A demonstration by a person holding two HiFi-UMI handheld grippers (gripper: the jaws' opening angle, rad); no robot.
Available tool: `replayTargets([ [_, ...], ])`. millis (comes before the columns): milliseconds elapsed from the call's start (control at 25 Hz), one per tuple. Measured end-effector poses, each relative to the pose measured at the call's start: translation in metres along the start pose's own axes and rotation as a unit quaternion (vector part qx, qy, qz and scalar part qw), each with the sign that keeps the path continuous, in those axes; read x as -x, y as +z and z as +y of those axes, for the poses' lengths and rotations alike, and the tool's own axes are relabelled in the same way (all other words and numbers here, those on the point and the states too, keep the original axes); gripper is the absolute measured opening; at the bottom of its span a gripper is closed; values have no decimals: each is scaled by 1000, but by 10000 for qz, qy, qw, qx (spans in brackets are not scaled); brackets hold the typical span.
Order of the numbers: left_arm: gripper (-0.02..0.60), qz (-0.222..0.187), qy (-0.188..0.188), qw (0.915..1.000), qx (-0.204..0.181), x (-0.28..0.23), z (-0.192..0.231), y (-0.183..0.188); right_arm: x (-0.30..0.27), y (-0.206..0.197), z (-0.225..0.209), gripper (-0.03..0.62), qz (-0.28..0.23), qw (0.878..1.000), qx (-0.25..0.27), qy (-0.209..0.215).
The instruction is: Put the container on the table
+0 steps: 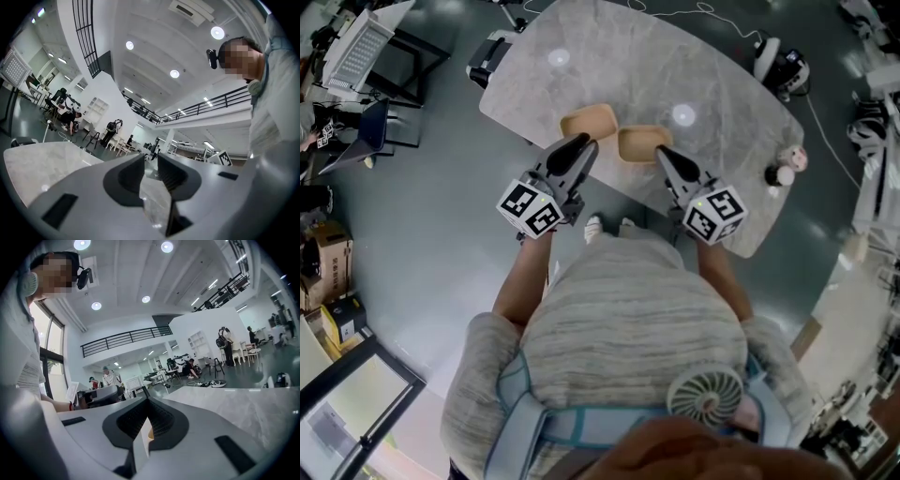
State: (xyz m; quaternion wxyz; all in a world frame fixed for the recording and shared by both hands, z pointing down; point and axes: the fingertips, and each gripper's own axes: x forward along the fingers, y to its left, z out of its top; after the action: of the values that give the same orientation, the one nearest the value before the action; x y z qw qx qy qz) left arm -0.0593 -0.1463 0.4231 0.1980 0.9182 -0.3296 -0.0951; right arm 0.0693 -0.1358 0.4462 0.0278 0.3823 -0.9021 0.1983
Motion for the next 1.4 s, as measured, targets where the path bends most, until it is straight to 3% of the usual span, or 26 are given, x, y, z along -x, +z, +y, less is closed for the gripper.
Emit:
replayTargets([
  [320, 87, 58, -209, 9996, -160, -2, -16, 3, 0, 6, 4, 3, -30, 9999, 149, 36],
  [600, 87, 127, -100, 9998, -118, 2, -15, -6, -1, -2, 5, 2, 74, 9991, 407, -5],
  [1400, 87, 67, -58, 9999, -71, 3, -13, -4, -2, 0, 5, 2, 53, 9992, 389, 29],
])
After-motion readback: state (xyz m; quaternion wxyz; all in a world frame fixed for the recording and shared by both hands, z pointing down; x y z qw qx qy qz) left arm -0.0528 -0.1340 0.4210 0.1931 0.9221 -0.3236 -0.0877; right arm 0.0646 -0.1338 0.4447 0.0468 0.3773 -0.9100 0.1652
